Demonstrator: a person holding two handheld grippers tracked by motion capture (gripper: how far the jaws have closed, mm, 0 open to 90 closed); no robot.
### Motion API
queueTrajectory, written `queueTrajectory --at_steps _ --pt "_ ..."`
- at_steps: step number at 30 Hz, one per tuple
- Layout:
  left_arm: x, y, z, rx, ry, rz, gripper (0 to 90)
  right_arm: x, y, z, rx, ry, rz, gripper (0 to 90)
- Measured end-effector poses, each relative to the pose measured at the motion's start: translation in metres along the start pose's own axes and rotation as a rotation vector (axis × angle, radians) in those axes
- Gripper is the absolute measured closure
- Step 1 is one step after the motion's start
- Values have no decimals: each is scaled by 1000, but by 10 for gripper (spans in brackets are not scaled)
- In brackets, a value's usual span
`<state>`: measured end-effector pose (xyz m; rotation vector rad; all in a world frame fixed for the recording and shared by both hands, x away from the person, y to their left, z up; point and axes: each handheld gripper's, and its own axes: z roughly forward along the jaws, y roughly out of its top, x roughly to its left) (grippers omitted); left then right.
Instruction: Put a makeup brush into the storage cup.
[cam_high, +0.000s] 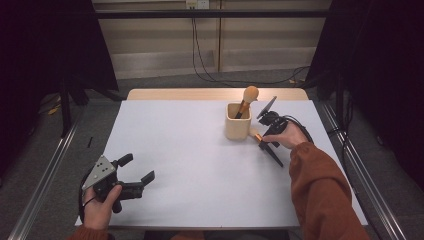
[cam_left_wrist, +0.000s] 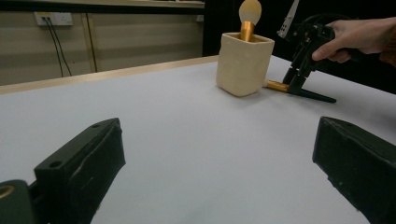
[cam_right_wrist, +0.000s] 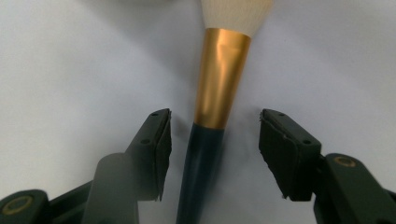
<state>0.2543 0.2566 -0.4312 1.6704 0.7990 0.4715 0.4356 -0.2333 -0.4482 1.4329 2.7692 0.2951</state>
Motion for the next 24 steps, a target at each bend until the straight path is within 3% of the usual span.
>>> queueTrajectory --at_steps 8,12,24 --pt "0 0 0 0 -2 2 22 4 4 6 -2 -4 4 495" --pt "0 0 0 1 -2 1 23 5 3 6 -6 -29 6 552" --pt "0 0 -1 8 -2 3 22 1 6 6 11 -42 35 691"
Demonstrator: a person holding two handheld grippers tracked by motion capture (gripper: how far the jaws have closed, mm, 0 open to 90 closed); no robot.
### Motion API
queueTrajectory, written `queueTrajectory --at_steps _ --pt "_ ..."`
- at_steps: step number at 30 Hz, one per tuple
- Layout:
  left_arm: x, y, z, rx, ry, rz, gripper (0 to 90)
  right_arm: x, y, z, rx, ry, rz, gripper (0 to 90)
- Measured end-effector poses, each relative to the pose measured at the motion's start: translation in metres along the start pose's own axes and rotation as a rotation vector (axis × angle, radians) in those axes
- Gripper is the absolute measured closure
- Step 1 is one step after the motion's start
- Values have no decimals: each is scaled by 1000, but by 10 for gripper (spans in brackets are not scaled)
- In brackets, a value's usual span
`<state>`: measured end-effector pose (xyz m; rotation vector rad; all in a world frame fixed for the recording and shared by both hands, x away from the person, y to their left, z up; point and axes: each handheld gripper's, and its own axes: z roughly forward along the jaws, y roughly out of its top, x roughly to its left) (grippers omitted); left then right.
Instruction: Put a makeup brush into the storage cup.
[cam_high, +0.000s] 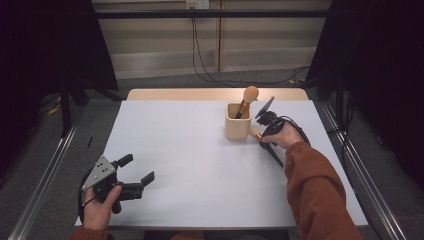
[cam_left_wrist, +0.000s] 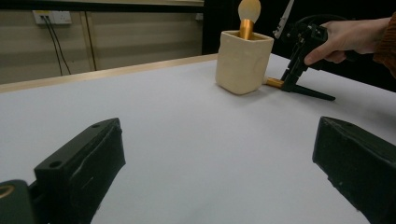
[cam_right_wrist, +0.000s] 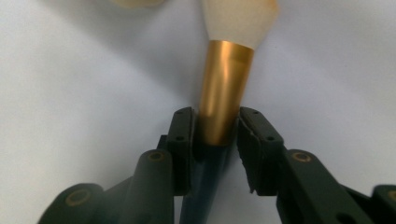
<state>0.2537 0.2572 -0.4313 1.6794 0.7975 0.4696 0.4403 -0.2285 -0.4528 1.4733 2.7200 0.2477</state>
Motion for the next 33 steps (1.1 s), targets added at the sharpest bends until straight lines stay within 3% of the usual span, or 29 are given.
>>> queueTrajectory --at_steps 4,19,23,33 --pt "0 0 0 3 3 1 22 -2 1 0 8 -5 17 734" --pt "0 0 0 8 8 5 22 -2 2 -1 14 -7 53 743" --pt "0 -1 0 9 8 6 22 -5 -1 -2 5 9 69 743" --pt "0 -1 0 10 11 7 22 -14 -11 -7 -12 -4 96 743"
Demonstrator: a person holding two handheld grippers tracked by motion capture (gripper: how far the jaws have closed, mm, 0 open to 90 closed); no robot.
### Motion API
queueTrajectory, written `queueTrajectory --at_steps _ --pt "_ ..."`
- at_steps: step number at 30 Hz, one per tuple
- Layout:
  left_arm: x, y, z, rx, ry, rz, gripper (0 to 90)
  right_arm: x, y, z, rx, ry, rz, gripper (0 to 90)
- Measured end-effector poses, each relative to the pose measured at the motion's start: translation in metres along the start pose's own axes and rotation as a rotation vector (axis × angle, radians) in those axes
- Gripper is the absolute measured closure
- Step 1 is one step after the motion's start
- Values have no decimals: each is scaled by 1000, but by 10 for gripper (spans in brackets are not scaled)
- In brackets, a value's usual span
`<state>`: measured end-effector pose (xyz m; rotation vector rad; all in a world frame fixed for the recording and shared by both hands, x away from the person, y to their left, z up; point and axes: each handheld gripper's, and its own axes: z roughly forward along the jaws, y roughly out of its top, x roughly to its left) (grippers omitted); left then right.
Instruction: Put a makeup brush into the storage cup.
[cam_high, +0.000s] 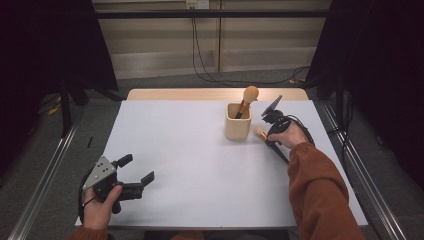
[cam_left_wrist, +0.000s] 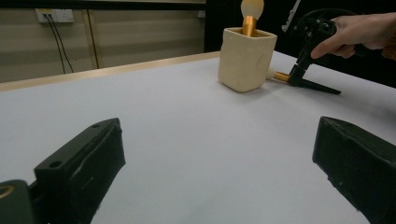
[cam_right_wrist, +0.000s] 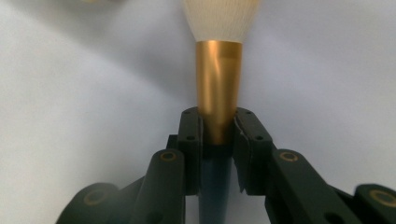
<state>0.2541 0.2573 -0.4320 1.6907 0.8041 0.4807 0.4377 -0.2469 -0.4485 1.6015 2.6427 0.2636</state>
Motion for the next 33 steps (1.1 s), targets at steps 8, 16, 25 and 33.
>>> queueTrajectory --at_steps 8,16,25,33 --pt "0 0 0 1 8 -3 22 -4 -3 -7 -32 0 6 744" --pt "1 0 0 1 7 -5 22 1 -9 -13 -64 3 -8 743" --pt "1 -1 0 3 9 -12 23 3 -18 -26 -157 19 10 743" --pt "0 -1 0 1 13 -15 22 2 -28 -30 -262 52 42 743"
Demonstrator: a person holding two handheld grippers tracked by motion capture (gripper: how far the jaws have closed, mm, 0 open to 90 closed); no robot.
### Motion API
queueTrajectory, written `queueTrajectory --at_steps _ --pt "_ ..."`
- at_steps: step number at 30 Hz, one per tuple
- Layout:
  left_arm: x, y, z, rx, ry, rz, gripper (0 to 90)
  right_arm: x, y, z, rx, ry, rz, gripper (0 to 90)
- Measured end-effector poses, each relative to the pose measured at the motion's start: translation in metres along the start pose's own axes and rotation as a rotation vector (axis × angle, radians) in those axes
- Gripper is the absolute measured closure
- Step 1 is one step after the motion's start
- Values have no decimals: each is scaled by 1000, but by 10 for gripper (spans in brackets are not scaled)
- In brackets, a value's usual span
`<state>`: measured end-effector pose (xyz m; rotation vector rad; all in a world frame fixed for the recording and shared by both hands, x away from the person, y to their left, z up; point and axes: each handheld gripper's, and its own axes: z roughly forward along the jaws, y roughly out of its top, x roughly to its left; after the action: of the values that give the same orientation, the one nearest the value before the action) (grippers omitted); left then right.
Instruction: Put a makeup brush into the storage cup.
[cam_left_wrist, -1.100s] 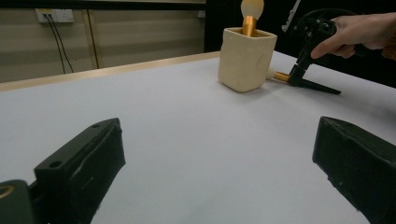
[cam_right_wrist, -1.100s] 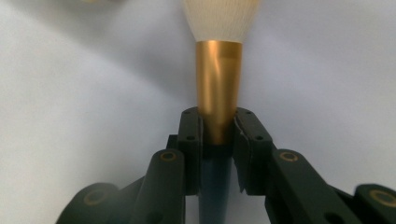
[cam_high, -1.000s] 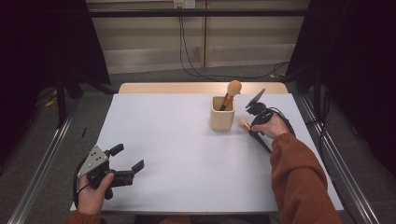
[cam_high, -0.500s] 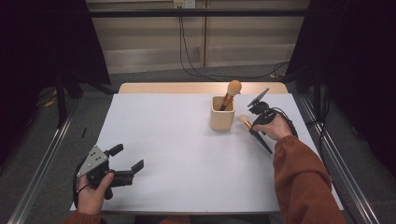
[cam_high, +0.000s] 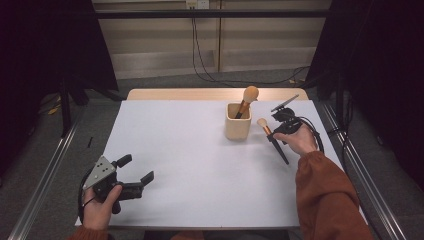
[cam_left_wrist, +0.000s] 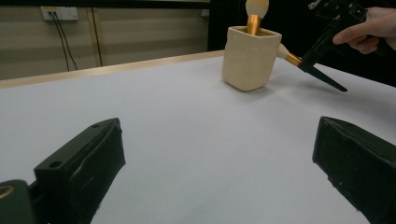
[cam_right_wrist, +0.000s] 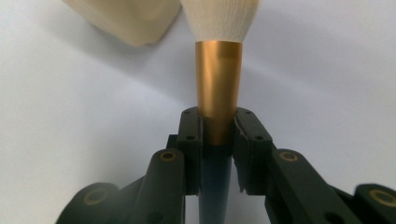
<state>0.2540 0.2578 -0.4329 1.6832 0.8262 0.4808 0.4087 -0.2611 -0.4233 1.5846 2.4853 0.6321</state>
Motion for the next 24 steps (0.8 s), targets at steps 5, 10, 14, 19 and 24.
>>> queueTrajectory --at_steps 5,10,14,19,24 --pt "0 0 0 3 2 6 22 3 -5 -1 -54 10 8 743" --pt "0 0 1 4 1 9 23 0 -9 -3 -97 43 28 743" --pt "0 0 1 3 0 4 22 2 -11 -5 -139 46 37 743" --pt "0 0 1 3 0 5 22 3 -16 -6 -203 53 43 743" --pt "0 0 1 3 -1 8 22 3 -21 -7 -259 60 40 743"
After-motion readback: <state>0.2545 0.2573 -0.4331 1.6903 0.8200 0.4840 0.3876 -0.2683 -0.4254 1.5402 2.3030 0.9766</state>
